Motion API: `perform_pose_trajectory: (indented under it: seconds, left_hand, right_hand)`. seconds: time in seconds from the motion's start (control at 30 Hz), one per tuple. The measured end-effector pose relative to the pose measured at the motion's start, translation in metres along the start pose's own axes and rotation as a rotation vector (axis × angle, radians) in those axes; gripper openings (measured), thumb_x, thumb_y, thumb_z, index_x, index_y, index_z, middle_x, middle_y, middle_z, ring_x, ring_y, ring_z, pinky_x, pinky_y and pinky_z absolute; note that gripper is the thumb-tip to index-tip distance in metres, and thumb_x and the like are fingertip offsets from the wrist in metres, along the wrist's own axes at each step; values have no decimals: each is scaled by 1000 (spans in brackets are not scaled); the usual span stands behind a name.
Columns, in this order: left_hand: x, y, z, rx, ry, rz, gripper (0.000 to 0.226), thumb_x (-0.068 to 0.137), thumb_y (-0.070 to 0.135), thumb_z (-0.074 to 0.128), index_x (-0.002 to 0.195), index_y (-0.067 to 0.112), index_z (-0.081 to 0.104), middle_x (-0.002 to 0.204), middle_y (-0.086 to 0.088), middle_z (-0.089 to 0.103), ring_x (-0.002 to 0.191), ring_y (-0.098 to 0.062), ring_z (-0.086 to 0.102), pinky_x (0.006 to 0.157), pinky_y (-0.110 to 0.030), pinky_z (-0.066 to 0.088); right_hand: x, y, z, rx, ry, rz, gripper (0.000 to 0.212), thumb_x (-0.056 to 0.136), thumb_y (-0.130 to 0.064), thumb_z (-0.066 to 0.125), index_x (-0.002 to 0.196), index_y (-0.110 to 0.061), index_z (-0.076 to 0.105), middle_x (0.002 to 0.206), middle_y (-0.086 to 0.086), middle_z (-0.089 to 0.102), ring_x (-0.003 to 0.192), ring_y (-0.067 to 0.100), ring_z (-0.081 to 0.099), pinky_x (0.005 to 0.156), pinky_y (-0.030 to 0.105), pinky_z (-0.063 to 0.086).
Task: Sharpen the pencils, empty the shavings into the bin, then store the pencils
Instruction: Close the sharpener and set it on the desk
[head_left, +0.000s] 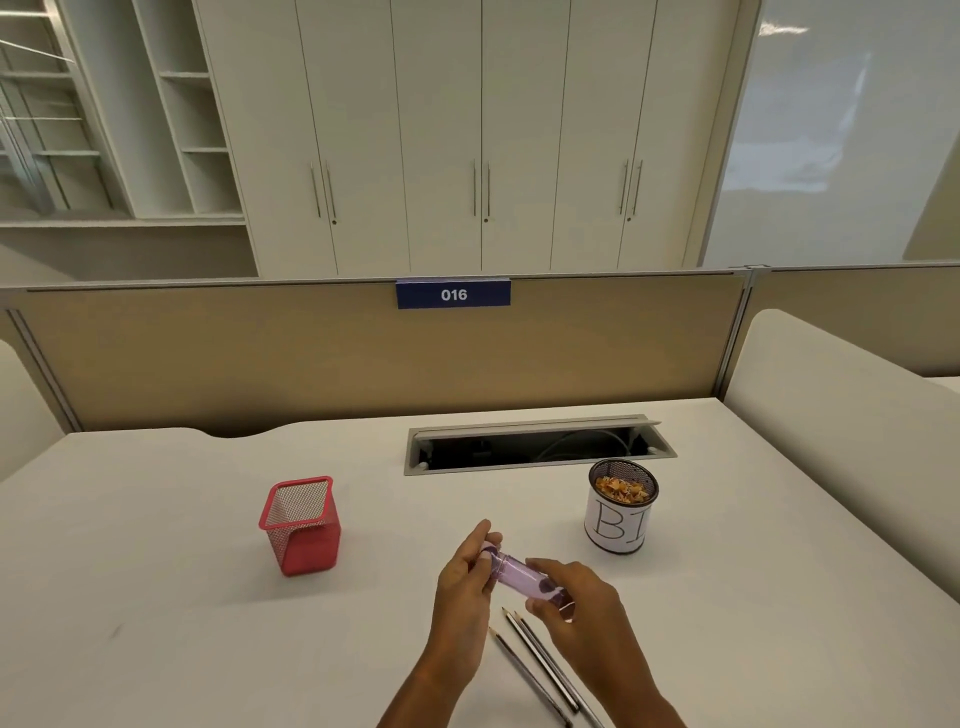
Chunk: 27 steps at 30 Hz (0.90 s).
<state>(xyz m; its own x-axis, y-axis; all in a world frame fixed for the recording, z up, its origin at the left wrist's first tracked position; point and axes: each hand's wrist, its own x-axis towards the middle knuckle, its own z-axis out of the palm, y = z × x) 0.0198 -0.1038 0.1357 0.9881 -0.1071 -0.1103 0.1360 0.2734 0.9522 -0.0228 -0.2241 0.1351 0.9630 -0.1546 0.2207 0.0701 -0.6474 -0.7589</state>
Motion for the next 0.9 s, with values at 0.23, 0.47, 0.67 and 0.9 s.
perform_pose_trajectory:
  seconds: [0.23,0.47,0.67,0.9]
  left_hand:
    - [-7,2,2,-46,52,29,42,100,5,29,140,8,37,122,-9,53,122,-30,48,111,-44,32]
    - [-10,3,0,-45,68,26,34,92,12,50,125,13,54,112,1,63,117,-26,56,96,-29,45]
    - [-12,5,-1,26,82,54,14,86,16,59,95,27,63,107,1,66,108,-21,58,85,-20,48]
    - [-18,5,0,-61,40,36,15,86,13,58,93,24,64,100,0,68,97,-21,64,66,-13,53]
  right_hand:
    - [-7,-9,3,-54,34,-66,41,84,-17,63,124,-27,55,93,-8,53,69,-3,50,62,-1,39]
    - [-8,-10,0,-60,58,-78,41,84,-15,64,124,-24,56,94,-8,52,70,0,51,64,0,37]
    - [-9,-11,-3,-26,75,-84,39,82,-12,66,119,-23,60,91,-6,56,73,4,54,68,5,43]
    - [-13,-10,-4,73,83,-34,38,80,-7,68,116,-17,63,87,-12,57,76,2,57,68,0,44]
